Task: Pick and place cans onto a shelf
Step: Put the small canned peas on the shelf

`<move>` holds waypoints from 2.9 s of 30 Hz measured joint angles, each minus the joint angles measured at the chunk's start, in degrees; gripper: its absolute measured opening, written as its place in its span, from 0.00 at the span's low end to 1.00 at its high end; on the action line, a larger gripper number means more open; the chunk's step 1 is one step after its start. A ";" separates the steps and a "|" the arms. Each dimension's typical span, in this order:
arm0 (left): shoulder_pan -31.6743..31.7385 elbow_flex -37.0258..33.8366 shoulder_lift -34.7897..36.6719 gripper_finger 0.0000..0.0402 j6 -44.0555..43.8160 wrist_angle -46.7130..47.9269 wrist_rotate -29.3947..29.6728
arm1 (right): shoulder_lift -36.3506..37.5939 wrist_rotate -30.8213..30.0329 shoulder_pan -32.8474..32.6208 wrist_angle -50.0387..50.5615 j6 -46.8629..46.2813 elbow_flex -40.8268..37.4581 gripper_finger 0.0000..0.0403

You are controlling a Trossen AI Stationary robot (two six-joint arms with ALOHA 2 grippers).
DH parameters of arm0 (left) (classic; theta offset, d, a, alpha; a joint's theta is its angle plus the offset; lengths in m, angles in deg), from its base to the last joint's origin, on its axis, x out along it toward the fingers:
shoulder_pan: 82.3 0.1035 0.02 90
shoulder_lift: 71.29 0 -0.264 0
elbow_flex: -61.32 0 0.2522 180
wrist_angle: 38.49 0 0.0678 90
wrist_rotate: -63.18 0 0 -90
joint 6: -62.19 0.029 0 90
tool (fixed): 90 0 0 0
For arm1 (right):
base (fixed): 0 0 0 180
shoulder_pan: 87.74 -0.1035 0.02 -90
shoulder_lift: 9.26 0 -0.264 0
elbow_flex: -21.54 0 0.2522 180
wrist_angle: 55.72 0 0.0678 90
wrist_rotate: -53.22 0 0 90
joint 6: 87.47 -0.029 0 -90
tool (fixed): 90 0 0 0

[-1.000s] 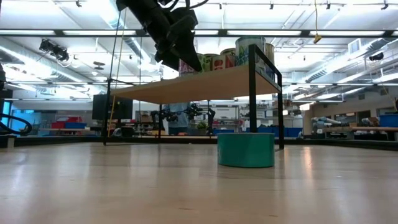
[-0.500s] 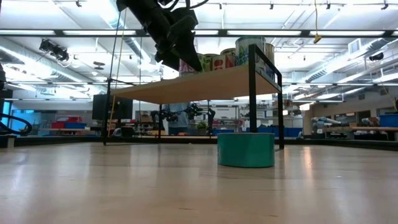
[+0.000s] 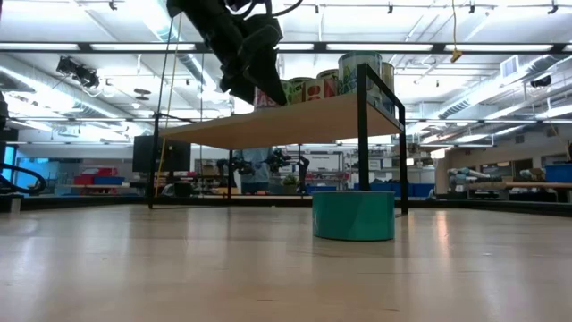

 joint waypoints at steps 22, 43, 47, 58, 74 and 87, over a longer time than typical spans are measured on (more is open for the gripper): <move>1.25 -0.08 2.13 1.00 3.24 -2.81 -1.29 | 0.00 0.00 -0.02 0.00 0.02 0.00 0.86; 0.70 -0.04 9.90 1.00 3.75 -6.48 -1.13 | -0.04 -0.01 0.00 -3.07 -0.05 0.01 0.86; 0.75 -0.04 10.83 1.00 7.40 -6.22 -2.81 | -0.04 0.00 0.00 -3.52 -0.09 0.00 0.86; -0.97 -0.11 12.46 1.00 9.16 -2.00 -15.66 | -0.04 0.00 0.00 -3.95 -0.06 0.00 0.86; -8.24 -0.07 12.25 1.00 1.61 -2.19 -16.78 | -0.04 0.00 0.00 -3.90 -0.06 0.00 0.86; -18.41 -0.02 12.76 1.00 -15.12 12.26 -2.11 | -0.09 -0.20 2.21 -3.55 9.68 0.01 0.86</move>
